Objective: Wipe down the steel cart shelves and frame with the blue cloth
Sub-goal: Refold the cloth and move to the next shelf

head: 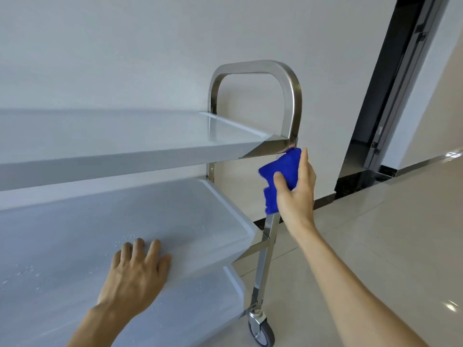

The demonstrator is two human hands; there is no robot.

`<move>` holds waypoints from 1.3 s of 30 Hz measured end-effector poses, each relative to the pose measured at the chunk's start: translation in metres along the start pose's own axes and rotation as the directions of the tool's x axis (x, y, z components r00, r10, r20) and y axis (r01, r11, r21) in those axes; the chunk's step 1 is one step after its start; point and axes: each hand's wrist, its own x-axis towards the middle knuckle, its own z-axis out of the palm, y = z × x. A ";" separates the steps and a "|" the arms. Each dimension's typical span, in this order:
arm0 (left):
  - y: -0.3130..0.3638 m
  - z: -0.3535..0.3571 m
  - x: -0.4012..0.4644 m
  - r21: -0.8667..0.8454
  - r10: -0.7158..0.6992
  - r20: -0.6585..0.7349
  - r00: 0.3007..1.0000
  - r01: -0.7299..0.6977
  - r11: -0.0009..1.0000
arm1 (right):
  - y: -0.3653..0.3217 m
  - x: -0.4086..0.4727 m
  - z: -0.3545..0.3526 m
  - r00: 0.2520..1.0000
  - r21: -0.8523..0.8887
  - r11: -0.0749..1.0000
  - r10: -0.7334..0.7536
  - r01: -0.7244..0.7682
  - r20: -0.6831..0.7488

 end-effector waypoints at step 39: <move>0.004 0.008 0.003 -0.074 -0.034 -0.013 0.999 0.033 0.997 | 0.077 -0.061 -0.019 0.981 -0.072 0.983 0.173 -0.167 0.086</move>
